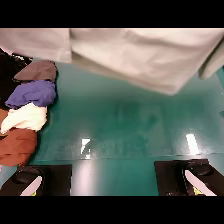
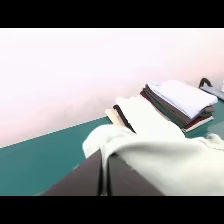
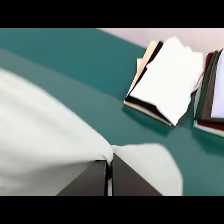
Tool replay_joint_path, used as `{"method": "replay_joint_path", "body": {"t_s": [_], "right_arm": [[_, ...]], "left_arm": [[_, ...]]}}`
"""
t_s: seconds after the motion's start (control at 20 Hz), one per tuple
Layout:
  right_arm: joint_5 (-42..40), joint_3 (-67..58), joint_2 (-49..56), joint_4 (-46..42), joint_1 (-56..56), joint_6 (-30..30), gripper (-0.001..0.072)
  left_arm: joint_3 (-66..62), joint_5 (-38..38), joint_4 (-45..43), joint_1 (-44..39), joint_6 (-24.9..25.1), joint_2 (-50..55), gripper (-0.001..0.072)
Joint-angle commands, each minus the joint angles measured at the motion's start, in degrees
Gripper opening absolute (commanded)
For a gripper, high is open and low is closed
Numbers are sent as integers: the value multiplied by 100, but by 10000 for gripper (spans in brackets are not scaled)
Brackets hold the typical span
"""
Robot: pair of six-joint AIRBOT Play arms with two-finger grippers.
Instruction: Fold the shirts.
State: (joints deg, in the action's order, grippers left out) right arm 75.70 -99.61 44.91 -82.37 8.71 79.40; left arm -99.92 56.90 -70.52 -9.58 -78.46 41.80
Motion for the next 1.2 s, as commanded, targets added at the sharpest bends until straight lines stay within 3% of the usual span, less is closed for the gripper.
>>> {"method": "replay_joint_path", "body": {"t_s": [0.0, 0.3, 0.6, 0.65, 0.7, 0.75, 0.9, 1.0, 1.15], "right_arm": [[114, -170, -61, -17, 2, 304, 13], [533, 2090, 614, 507, 4, 431, 14], [-520, 4258, 1329, 935, 13, 356, 22], [-717, 4356, 1429, 935, 0, 297, 166], [-844, 4347, 1541, 916, 2, 293, 373], [-887, 4262, 1620, 866, 2, 221, 412], [-721, 3866, 1663, 334, -20, 39, 412], [-435, 3945, 1563, 240, -289, 7, 528], [-70, 4459, 1443, 337, -859, -136, 533]], "left_arm": [[160, 245, -48, 4, -330, -162, 25], [2334, 673, -46, 4, -511, 955, 25], [4015, 350, -129, 4, -505, 2020, 26], [4059, 310, -136, 4, -507, 2114, 26], [4057, 295, -136, 4, -505, 2173, 26], [4057, 258, -136, 4, -505, 2177, 26], [4057, 240, -153, 4, -503, 2170, 25], [4057, 249, -153, 4, -505, 2170, 25], [4057, 205, -149, 4, -507, 2170, 26]]}}
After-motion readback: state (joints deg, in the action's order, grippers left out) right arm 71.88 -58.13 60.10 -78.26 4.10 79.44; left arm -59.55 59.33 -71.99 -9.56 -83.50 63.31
